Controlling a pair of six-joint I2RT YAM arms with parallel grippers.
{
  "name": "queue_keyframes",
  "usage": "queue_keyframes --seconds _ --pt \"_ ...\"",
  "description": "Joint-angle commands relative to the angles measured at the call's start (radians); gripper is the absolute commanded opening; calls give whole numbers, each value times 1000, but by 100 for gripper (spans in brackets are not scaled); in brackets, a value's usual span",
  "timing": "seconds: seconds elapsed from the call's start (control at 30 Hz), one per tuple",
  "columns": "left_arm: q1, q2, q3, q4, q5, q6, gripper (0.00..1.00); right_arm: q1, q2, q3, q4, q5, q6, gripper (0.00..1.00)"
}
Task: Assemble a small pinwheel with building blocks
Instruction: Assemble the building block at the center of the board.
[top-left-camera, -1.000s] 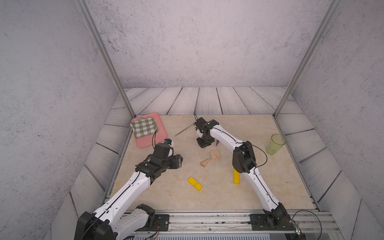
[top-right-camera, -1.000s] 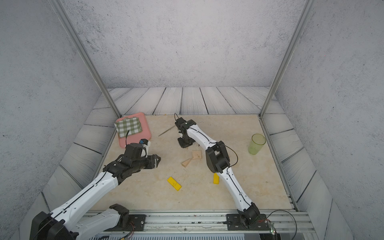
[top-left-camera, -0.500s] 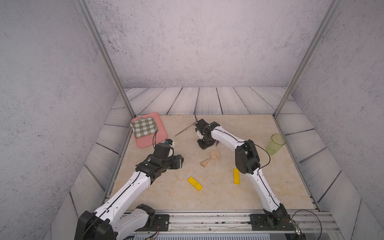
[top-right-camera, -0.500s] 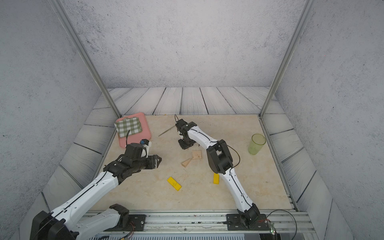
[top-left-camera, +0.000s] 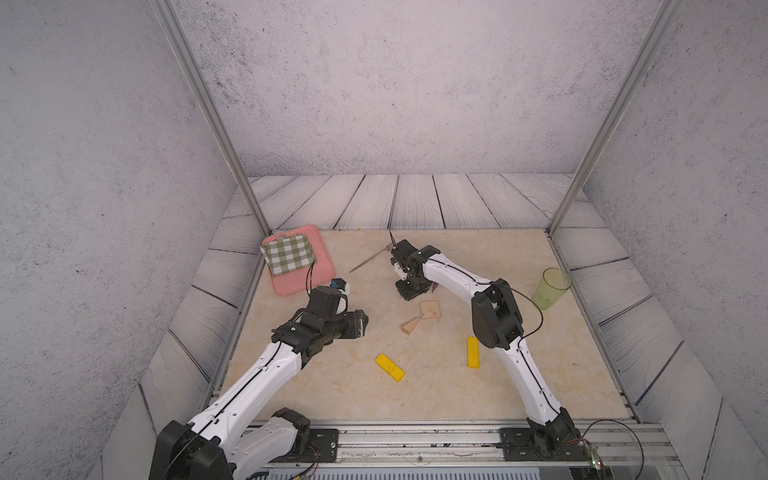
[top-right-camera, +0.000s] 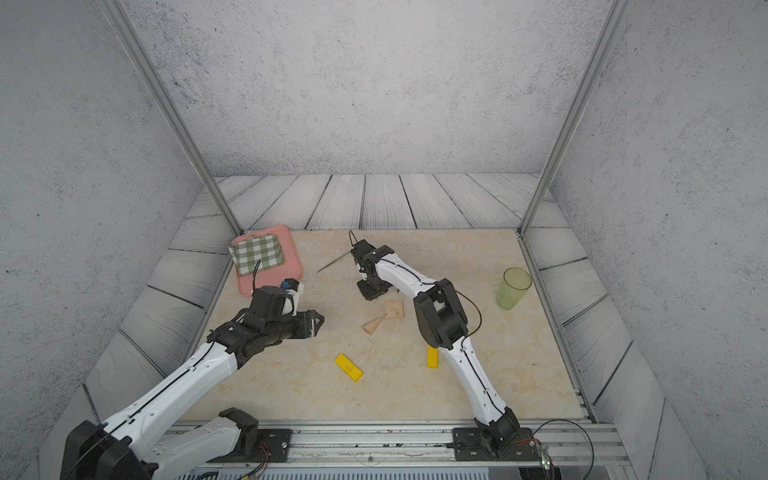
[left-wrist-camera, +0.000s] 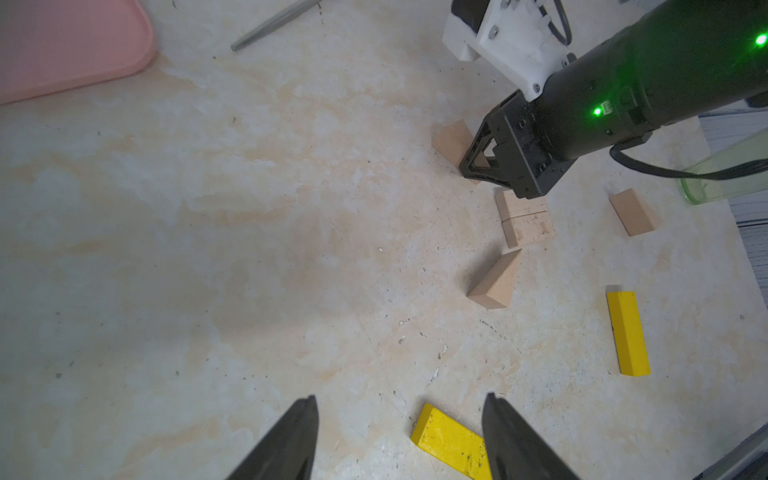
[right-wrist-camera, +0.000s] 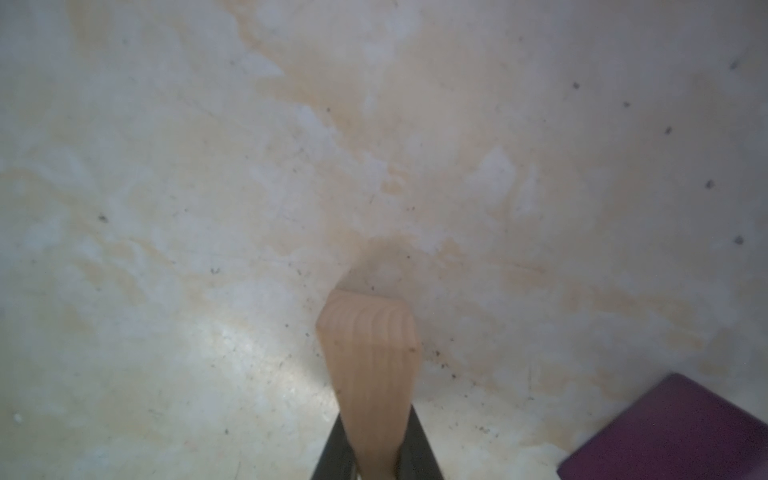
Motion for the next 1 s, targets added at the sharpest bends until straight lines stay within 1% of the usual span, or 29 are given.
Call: queue_keyframes --seconds 0.0,0.6,0.97 --pt "7 -9 -10 1 5 -7 69 -8 0 -55 -98 37 -17 7" --pt "7 -13 -11 -1 8 -15 69 -20 -26 -100 -85 51 -36 8" --pt "8 -13 -16 4 11 -18 70 -23 -24 -107 -81 37 -41 13"
